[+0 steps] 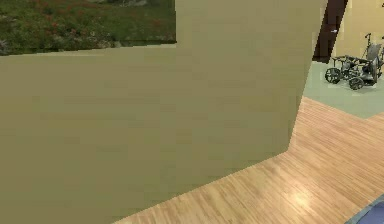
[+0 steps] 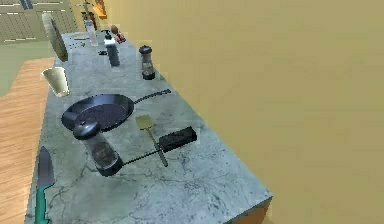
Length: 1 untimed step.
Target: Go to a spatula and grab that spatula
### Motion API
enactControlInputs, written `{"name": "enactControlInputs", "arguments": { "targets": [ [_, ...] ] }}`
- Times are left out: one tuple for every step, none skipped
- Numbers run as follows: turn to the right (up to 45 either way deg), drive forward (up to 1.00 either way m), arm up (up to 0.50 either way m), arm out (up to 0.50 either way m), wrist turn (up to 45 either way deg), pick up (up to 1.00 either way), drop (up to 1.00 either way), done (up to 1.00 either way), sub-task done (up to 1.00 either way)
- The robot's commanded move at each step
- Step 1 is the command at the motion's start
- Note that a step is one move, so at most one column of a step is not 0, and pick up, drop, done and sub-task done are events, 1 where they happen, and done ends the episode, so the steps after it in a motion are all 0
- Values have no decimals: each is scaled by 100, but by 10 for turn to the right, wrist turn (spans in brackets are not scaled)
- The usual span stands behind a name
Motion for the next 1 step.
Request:
{"name": "enactControlInputs", "arguments": {
  "targets": [
    [0,0,38,0,0,0,0,0,0]
  ]
}}
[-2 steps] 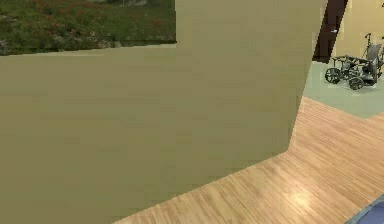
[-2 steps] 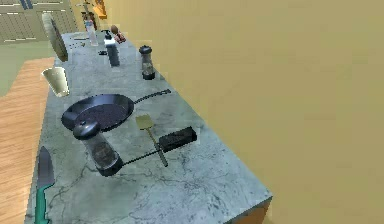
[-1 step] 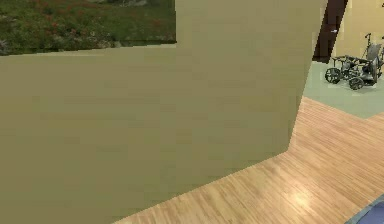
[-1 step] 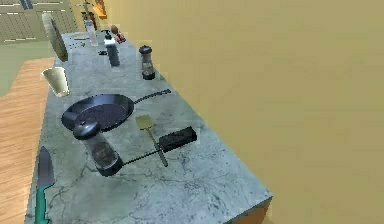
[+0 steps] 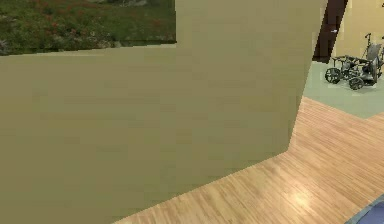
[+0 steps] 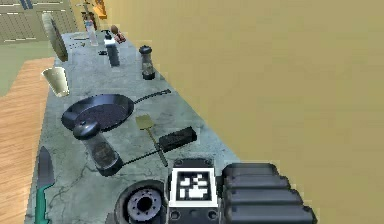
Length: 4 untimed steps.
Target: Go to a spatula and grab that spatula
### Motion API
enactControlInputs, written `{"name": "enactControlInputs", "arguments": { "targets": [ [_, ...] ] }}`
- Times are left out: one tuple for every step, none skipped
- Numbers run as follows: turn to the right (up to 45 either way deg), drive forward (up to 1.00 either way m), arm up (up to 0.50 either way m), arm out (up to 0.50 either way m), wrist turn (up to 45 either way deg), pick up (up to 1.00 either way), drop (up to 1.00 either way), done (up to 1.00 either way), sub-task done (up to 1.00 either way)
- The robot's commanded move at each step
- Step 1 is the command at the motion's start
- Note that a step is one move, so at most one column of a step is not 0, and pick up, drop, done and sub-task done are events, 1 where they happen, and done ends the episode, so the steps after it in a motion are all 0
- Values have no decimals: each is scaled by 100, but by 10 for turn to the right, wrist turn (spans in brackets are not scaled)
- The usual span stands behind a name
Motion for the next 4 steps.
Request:
{"name": "enactControlInputs", "arguments": {
  "targets": [
    [0,0,0,14,0,0,0,0,0],
    [0,0,0,0,450,0,0,0,0],
    [0,0,0,0,450,0,0,0,0],
    [0,0,0,0,450,0,0,0,0]
  ]
}}
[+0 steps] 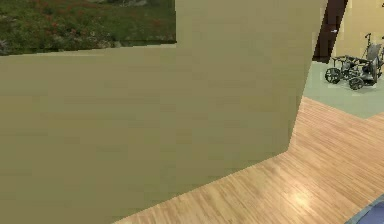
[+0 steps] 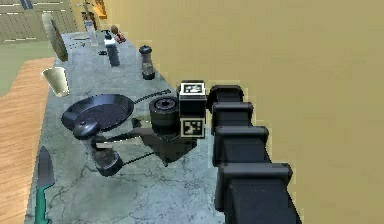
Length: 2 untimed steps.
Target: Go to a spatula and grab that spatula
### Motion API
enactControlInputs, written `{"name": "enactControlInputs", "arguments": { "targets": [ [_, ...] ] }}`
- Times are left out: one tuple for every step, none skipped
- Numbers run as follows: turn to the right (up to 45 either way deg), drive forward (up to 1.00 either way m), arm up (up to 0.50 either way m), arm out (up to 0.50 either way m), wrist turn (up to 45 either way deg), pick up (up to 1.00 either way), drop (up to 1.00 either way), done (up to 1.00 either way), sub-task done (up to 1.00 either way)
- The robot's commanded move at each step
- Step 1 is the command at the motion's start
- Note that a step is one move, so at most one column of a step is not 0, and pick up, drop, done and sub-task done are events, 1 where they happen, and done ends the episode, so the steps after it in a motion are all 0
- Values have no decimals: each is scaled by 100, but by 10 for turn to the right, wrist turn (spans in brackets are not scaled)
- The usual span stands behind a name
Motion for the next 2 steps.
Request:
{"name": "enactControlInputs", "arguments": {
  "targets": [
    [0,0,0,0,270,0,0,0,0],
    [0,0,-14,0,0,0,0,0,0]
  ]
}}
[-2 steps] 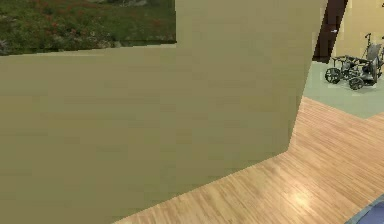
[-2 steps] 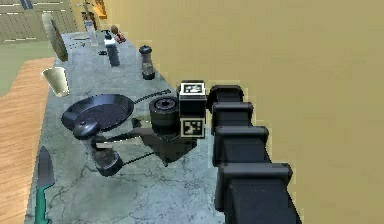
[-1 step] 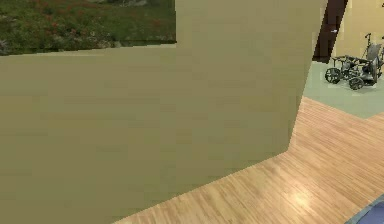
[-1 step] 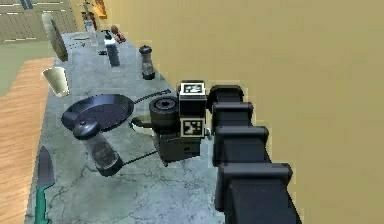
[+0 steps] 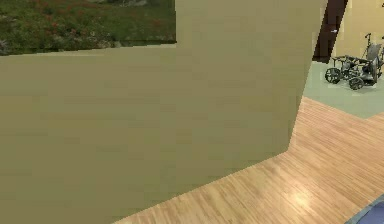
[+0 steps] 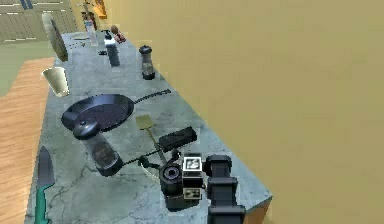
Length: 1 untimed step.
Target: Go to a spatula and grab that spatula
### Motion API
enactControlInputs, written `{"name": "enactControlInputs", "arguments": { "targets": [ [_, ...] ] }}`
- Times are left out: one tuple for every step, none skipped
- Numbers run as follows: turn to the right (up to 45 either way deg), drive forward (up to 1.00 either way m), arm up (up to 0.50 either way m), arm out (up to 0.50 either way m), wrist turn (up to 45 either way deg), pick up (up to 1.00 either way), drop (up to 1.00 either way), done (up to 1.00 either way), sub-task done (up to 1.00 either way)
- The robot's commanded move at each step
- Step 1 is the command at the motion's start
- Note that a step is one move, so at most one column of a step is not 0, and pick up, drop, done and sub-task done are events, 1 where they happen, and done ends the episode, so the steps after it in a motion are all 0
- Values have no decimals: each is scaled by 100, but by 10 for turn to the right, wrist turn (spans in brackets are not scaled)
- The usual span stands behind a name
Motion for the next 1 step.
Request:
{"name": "enactControlInputs", "arguments": {
  "targets": [
    [0,0,0,0,0,100,0,0,0]
  ]
}}
